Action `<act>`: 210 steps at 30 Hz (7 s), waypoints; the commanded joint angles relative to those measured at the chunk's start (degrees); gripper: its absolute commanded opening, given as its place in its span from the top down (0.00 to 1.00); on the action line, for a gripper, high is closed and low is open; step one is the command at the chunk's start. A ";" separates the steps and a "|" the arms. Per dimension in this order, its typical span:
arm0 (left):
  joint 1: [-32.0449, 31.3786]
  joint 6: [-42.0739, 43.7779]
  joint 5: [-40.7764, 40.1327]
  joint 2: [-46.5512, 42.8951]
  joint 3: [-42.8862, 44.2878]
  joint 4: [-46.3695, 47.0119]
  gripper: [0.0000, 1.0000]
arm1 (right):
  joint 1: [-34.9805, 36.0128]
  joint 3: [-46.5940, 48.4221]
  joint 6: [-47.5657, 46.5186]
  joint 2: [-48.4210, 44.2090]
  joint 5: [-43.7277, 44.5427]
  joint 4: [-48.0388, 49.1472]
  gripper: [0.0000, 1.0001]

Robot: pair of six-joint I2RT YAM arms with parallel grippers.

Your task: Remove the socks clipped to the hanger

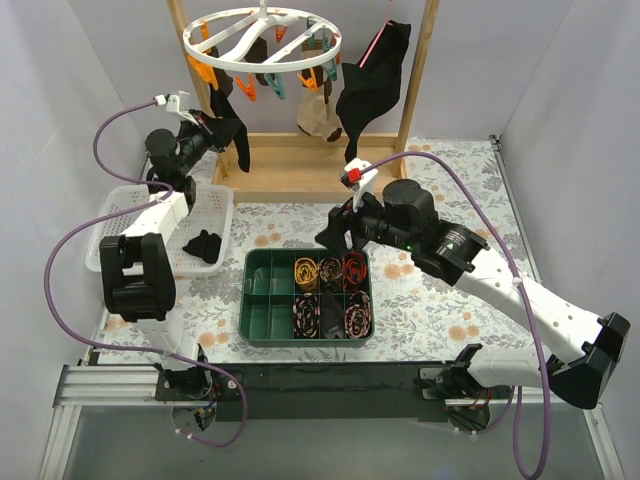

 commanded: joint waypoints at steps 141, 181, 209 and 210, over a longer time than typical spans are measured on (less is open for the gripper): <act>-21.84 -10.37 -7.60 -22.82 13.39 -39.36 0.24 | -7.23 4.01 2.87 -0.03 -11.23 9.27 0.99; -30.28 5.63 11.79 -34.34 -9.56 -48.40 1.00 | -7.23 8.05 5.95 -1.25 -25.59 6.80 0.55; 4.44 -5.36 -43.29 -29.78 -15.01 -66.97 0.22 | -7.32 7.35 4.81 0.41 6.08 -5.33 0.34; 4.36 -4.92 -42.15 -29.86 -14.57 -66.27 0.21 | -7.23 7.26 4.46 0.68 5.55 -5.33 0.34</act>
